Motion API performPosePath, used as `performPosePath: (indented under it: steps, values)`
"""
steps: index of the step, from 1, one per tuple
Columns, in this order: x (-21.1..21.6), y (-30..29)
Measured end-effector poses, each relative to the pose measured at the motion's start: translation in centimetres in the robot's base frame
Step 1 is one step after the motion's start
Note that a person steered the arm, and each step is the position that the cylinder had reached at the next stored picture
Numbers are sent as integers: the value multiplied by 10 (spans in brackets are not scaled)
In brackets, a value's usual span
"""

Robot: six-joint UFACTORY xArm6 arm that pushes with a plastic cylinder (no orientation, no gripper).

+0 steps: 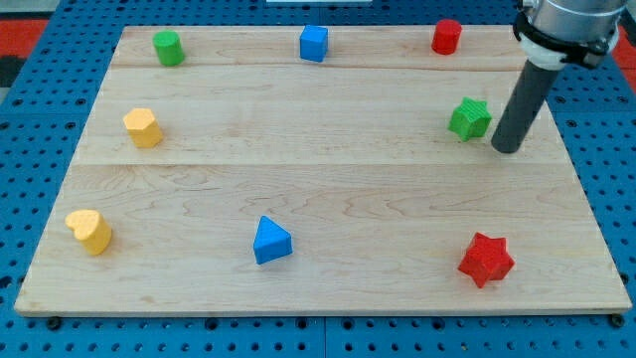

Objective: Move the green star to the bottom of the red circle

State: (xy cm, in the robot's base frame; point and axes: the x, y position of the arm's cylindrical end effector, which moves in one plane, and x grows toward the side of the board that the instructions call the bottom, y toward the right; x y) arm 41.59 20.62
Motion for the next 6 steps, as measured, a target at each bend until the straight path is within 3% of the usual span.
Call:
performPosePath:
  steps: [4,6]
  values:
    - [-86,-85]
    - [-98,-72]
